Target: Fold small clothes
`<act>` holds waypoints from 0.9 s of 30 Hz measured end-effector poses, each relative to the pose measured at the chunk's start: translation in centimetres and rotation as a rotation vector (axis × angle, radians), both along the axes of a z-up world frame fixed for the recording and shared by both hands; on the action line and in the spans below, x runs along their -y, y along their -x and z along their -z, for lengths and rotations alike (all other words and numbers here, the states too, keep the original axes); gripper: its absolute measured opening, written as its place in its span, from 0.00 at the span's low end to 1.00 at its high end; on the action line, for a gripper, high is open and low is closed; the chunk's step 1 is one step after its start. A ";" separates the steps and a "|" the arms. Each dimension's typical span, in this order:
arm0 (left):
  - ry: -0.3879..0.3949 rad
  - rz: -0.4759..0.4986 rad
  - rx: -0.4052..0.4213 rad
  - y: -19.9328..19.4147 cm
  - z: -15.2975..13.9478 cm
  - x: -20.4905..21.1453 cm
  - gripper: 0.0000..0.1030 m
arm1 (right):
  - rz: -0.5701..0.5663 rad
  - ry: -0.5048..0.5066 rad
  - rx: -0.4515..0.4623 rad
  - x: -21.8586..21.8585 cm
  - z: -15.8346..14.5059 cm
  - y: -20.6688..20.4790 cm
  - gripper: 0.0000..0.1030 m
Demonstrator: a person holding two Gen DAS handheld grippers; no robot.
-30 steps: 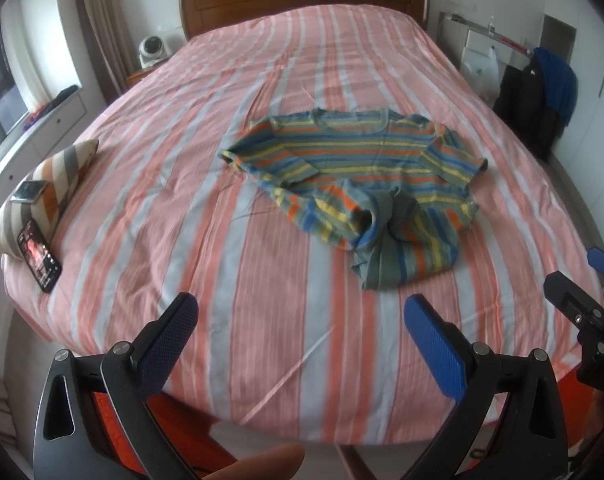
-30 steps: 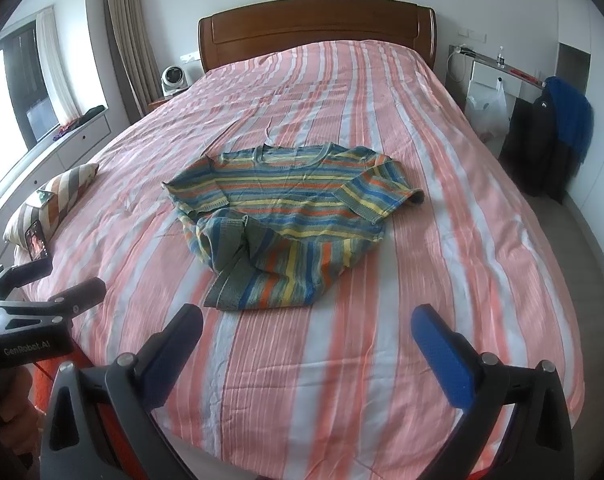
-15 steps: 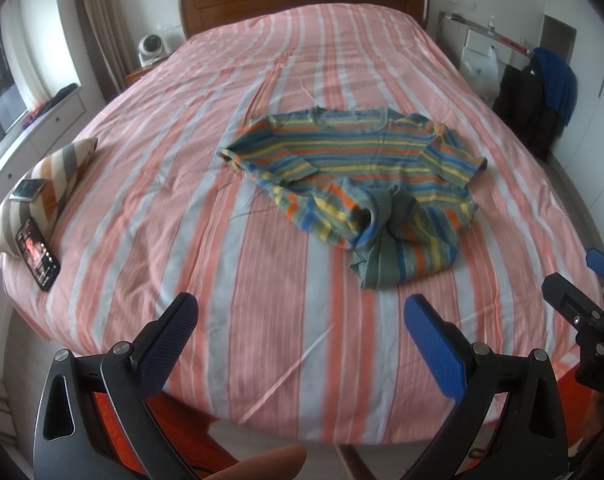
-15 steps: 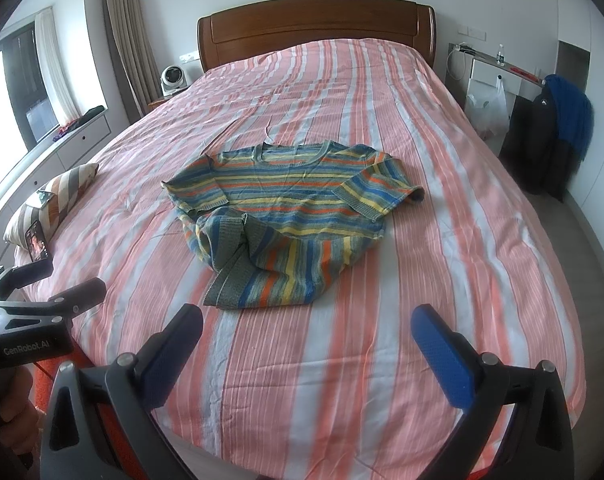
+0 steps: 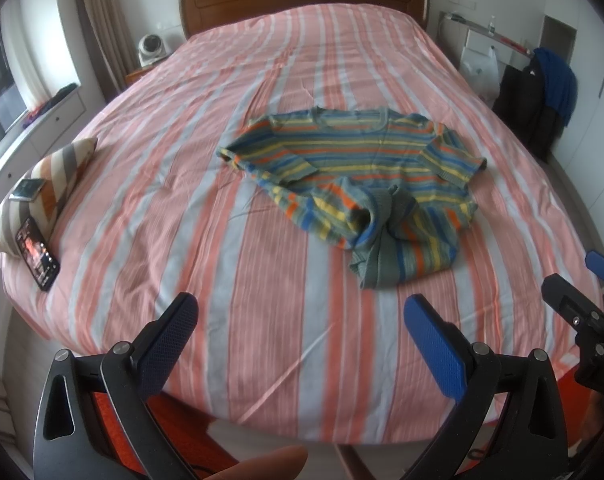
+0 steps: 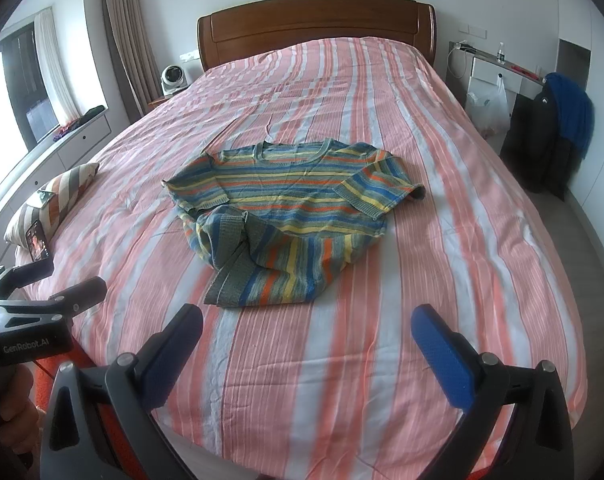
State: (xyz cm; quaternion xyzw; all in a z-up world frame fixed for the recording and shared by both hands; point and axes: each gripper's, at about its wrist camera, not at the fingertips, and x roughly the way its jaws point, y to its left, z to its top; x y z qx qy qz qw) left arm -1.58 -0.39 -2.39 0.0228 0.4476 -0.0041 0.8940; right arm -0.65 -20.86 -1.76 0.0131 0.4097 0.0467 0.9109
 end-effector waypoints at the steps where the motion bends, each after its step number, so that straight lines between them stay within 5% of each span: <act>1: 0.000 0.000 0.000 0.0 0.0 0.0 1.00 | 0.000 -0.001 0.001 0.0 0.0 0.0 1.00; 21: 0.080 -0.033 0.025 -0.2 -0.4 -2.7 1.00 | 0.032 -0.024 0.016 1.1 -0.7 -0.2 1.00; 27: 0.117 0.008 0.005 -0.3 0.1 -2.6 1.00 | -0.140 0.013 0.062 0.0 4.2 -3.4 1.00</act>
